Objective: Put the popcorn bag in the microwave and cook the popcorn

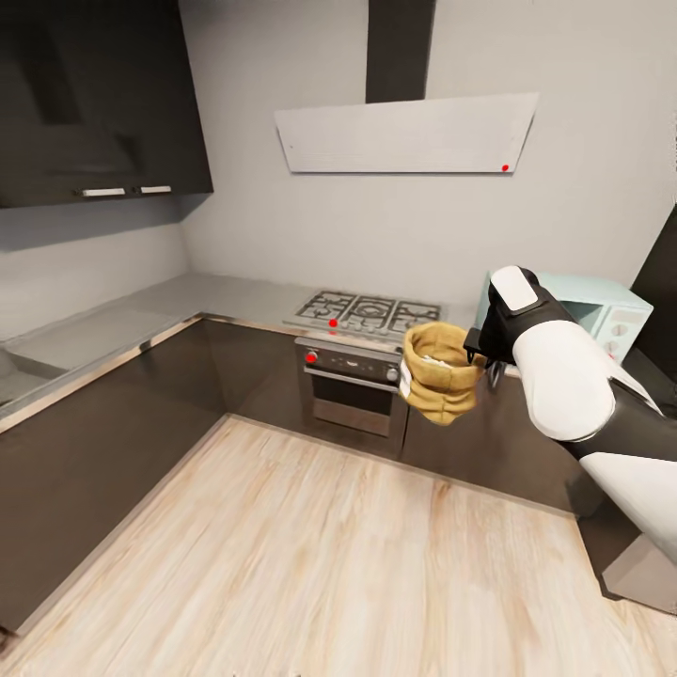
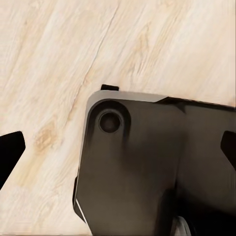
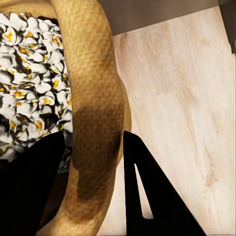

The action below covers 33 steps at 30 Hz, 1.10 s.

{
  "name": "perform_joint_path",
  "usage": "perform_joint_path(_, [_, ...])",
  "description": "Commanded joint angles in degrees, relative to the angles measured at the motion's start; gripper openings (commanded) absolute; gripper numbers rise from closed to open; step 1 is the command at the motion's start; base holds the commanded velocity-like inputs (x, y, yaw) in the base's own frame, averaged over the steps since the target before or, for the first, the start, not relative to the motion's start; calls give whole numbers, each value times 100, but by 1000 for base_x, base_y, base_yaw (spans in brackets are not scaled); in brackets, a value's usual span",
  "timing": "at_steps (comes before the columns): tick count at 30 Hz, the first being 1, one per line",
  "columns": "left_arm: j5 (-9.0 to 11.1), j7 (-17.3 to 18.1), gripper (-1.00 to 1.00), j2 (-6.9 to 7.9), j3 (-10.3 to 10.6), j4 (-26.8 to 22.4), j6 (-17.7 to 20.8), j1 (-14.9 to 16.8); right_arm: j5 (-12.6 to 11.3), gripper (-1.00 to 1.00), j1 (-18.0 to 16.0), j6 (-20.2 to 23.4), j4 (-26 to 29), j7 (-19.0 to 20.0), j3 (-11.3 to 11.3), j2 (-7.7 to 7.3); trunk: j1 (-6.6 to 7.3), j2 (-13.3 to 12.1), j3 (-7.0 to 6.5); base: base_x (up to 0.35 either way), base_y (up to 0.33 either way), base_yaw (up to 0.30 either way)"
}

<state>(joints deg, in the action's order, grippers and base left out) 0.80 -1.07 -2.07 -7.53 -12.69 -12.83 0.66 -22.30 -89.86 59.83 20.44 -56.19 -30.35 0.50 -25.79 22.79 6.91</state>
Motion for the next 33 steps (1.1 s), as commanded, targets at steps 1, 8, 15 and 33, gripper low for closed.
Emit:
perform_joint_path(1, [8,-7,100,-3,-12,3,-18,4,-55,-100,-5,17,11,-59,-6,3,0,13,13,-340,191,0])
perform_joint_path(8, [8,-7,100,-4,-12,3,-18,4,-55,-100,-5,17,9,-59,-12,3,0,13,13,-339,192,0])
perform_joint_path(15, [8,-7,100,-11,-5,3,-18,4,-55,-100,-5,17,10,-59,-12,3,0,13,13,-342,77,0])
perform_joint_path(33, [8,-11,100,-21,-3,3,-18,-1,-55,-100,-5,17,10,-59,-8,3,0,13,13,-344,-59,0])
